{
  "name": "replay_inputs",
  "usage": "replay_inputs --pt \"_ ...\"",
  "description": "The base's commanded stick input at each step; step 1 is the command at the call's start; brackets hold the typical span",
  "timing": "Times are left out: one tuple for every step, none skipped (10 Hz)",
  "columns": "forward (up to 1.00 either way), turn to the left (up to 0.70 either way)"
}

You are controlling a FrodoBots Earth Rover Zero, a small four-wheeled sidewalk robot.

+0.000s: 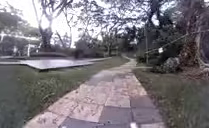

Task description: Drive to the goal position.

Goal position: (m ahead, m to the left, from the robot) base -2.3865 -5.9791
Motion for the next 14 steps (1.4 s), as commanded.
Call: replay_inputs --pt "0.7 -0.13" --pt "0.7 -0.13" --pt "0.7 -0.13" --pt "0.7 -0.13" --pt "0.7 -0.13" --pt "0.7 -0.13" --pt "0.7 -0.13" --pt "0.7 -0.13" --pt "0.7 -0.13" --pt "0.7 -0.13" --pt "0.7 -0.13" --pt "0.7 -0.13" --pt "0.7 -0.13" --pt "0.7 -0.13"
